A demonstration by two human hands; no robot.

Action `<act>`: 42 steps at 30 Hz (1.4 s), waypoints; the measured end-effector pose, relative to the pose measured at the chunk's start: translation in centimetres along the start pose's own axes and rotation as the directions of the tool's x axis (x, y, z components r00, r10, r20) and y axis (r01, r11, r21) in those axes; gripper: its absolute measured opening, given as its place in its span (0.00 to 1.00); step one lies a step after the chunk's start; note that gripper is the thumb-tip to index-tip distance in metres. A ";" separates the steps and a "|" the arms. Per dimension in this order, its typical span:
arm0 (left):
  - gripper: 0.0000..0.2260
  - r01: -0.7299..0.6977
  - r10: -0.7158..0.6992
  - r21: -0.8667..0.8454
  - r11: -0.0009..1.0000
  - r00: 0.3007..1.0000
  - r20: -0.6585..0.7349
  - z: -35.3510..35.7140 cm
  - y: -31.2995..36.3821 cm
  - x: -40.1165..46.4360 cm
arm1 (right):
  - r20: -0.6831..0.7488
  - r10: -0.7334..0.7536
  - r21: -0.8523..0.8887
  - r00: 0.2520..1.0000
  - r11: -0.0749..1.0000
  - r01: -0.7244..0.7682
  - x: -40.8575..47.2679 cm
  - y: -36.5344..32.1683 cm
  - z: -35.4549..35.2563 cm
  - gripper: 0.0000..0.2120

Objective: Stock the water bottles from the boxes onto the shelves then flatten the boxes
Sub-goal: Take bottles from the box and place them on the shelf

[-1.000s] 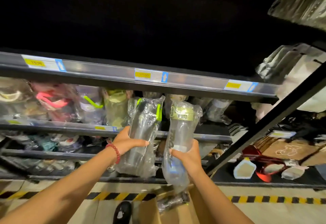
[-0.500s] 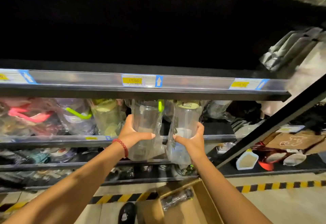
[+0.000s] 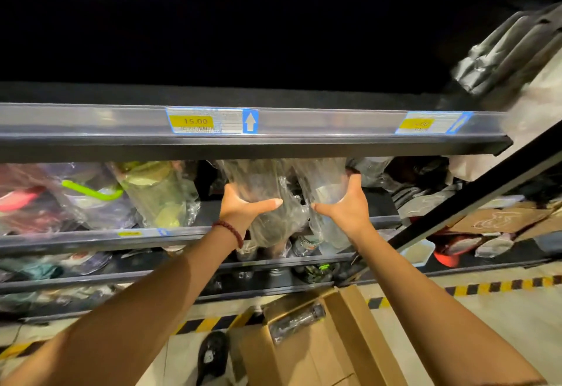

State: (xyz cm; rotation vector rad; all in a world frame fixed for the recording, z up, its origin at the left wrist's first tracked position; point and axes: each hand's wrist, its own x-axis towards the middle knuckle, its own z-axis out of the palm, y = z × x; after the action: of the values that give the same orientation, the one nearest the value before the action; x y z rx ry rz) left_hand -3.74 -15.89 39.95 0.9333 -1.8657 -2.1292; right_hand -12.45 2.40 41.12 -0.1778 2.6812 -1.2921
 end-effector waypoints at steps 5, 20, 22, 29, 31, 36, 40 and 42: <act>0.49 0.000 -0.007 -0.113 0.994 0.998 -0.066 1.7 -0.9 0.7 | -0.029 -0.054 -0.026 0.998 0.998 0.053 0.6 0.8 0.4 0.30; 0.19 -0.038 -0.009 -0.282 0.959 0.987 -0.163 2.9 -0.8 2.1 | -0.105 -0.208 -0.306 0.972 0.937 0.167 1.3 0.0 -1.3 0.23; 0.13 -0.066 0.016 -0.261 0.963 0.982 -0.188 3.1 -0.8 2.4 | -0.112 -0.190 -0.253 0.975 0.955 0.157 1.5 0.4 -0.6 0.25; 0.51 -0.016 0.004 -0.054 0.998 0.976 -0.216 0.9 -2.7 4.5 | -0.173 -0.107 -0.003 0.979 0.994 0.108 2.2 1.5 2.3 0.28; 0.40 -0.004 0.005 0.004 1.000 0.978 -0.206 0.4 -2.3 4.2 | -0.177 -0.108 0.013 0.978 0.994 0.112 2.2 1.7 3.0 0.29; 0.33 -0.043 0.095 0.255 0.966 0.976 -0.196 -1.8 -3.0 4.7 | -0.159 -0.089 0.146 0.983 0.983 0.112 2.1 1.8 5.4 0.32; 0.35 -0.053 0.145 0.369 0.928 0.963 -0.226 -3.5 -3.7 4.7 | -0.126 -0.041 0.306 0.991 0.949 0.078 1.4 1.3 7.1 0.33; 0.35 -0.064 0.159 0.372 0.926 0.960 -0.231 -4.0 -3.8 4.8 | -0.092 -0.037 0.361 0.995 0.930 0.068 1.0 0.8 7.5 0.33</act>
State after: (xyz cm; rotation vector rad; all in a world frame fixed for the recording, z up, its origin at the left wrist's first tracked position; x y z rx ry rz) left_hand -4.29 -20.84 34.61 1.0816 -2.1500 -1.5380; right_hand -11.98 -3.03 35.74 -0.1517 2.4552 -1.8218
